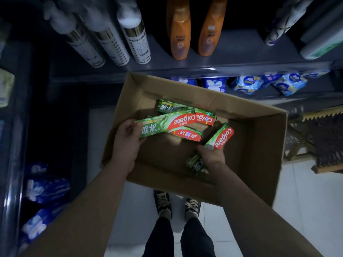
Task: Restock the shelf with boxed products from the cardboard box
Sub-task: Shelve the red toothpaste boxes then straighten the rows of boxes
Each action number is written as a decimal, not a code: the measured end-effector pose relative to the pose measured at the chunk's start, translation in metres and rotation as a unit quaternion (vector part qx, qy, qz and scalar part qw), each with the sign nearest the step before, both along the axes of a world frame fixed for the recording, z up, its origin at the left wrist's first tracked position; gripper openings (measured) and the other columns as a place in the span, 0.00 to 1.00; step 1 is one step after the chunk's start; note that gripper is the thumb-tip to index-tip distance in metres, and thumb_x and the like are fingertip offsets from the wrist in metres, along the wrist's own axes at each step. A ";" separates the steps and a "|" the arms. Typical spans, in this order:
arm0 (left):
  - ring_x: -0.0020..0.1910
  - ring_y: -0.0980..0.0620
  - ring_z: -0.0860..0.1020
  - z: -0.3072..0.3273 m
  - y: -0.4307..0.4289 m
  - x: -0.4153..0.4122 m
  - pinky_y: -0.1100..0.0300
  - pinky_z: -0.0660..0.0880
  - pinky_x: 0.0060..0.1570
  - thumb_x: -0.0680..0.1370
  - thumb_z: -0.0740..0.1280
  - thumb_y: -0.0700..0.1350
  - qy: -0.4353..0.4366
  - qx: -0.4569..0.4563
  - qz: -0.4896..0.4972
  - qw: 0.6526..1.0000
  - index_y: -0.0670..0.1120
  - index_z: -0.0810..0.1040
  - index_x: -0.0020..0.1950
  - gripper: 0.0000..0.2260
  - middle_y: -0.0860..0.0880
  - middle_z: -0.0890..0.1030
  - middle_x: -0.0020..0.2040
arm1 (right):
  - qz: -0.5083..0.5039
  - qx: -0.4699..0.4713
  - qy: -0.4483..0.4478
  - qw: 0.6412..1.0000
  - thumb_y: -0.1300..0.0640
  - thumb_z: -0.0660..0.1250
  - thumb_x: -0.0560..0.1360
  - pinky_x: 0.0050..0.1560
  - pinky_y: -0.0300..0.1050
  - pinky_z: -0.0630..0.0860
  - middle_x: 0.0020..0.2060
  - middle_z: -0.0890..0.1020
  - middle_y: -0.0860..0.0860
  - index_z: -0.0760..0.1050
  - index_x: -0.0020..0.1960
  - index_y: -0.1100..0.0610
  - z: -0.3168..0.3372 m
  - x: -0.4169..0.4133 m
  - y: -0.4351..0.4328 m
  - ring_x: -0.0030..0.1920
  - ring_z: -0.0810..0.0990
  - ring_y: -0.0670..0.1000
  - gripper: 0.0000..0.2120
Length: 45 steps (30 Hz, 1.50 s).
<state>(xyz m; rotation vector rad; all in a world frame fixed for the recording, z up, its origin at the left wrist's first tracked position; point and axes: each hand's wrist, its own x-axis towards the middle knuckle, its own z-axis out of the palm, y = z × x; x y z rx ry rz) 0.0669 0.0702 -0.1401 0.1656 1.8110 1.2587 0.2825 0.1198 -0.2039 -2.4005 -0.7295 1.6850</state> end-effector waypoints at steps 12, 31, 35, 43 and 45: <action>0.46 0.48 0.78 0.133 -0.013 -0.002 0.54 0.77 0.47 0.76 0.69 0.45 0.050 0.049 0.102 0.992 0.40 0.72 0.54 0.13 0.45 0.79 0.47 | 0.143 0.018 0.134 0.980 0.53 0.72 0.72 0.35 0.40 0.78 0.36 0.83 0.55 0.75 0.43 0.59 0.169 0.012 0.019 0.36 0.83 0.53 0.10; 0.54 0.42 0.78 0.385 -0.154 -0.120 0.41 0.77 0.52 0.71 0.59 0.71 0.047 0.165 0.541 0.824 0.43 0.69 0.65 0.37 0.45 0.77 0.60 | 0.479 0.190 0.283 0.809 0.43 0.77 0.59 0.56 0.60 0.78 0.46 0.85 0.56 0.77 0.56 0.55 0.453 -0.154 -0.005 0.46 0.84 0.60 0.29; 0.51 0.41 0.78 0.436 -0.195 -0.149 0.44 0.78 0.42 0.80 0.57 0.59 0.037 0.189 0.552 0.811 0.38 0.67 0.66 0.26 0.42 0.74 0.57 | 0.488 0.211 0.340 0.776 0.54 0.71 0.72 0.43 0.51 0.79 0.39 0.85 0.57 0.75 0.53 0.59 0.500 -0.212 -0.039 0.37 0.83 0.57 0.13; 0.49 0.40 0.79 0.506 -0.297 -0.228 0.41 0.79 0.41 0.80 0.58 0.59 0.041 0.244 0.554 0.795 0.42 0.69 0.62 0.22 0.41 0.77 0.58 | 0.512 0.261 0.426 0.699 0.56 0.69 0.74 0.40 0.47 0.78 0.36 0.84 0.57 0.76 0.55 0.64 0.577 -0.331 -0.126 0.33 0.81 0.54 0.14; 0.46 0.41 0.79 0.524 -0.315 -0.243 0.45 0.78 0.37 0.81 0.55 0.59 0.045 0.253 0.535 0.804 0.43 0.68 0.62 0.21 0.41 0.77 0.55 | 0.515 0.258 0.446 0.685 0.56 0.68 0.74 0.40 0.49 0.77 0.36 0.84 0.57 0.77 0.53 0.63 0.591 -0.354 -0.150 0.33 0.81 0.54 0.12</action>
